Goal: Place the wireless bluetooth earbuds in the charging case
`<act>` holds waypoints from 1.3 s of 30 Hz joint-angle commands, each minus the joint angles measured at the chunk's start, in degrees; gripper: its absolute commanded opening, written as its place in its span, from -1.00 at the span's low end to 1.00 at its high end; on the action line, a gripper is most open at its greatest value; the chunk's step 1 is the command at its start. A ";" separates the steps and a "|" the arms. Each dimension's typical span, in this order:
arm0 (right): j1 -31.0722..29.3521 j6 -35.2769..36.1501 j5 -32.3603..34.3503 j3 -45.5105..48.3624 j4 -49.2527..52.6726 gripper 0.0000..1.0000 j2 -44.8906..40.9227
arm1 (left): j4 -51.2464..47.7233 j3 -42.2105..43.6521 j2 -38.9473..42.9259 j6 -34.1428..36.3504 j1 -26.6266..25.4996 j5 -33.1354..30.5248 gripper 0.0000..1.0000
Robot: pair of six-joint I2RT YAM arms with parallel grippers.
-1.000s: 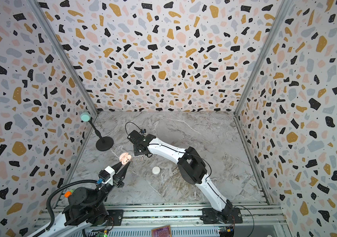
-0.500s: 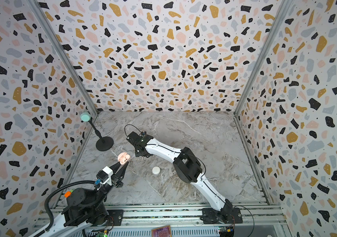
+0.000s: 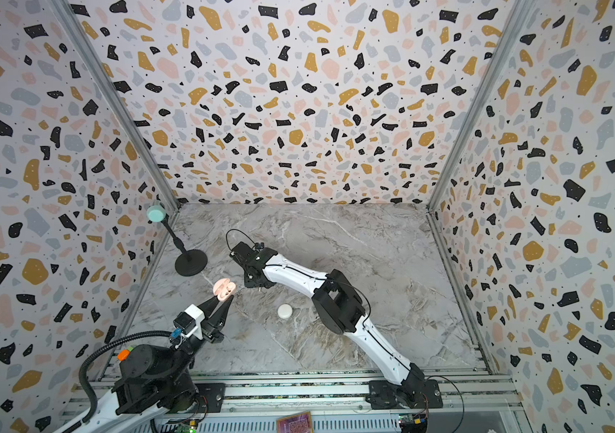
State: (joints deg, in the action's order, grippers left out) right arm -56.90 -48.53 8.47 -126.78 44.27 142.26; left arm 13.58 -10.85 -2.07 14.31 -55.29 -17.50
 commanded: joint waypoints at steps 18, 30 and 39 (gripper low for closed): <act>-0.90 0.94 -0.19 -2.30 0.73 -0.25 1.41 | 2.06 -0.05 0.84 -0.24 0.27 -0.30 -1.00; -0.94 0.90 -0.03 -2.33 0.95 -0.38 2.37 | 1.97 0.04 0.91 -0.34 0.27 -0.43 -1.00; -1.10 1.87 0.67 -2.07 2.16 -0.51 2.55 | 1.88 0.04 0.86 -0.48 0.27 -0.51 -1.00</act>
State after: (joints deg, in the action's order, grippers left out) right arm -57.67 -47.64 8.34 -127.59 44.14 143.98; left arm 13.56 -10.85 -1.91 14.15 -55.29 -17.50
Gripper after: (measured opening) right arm 0.251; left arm 0.233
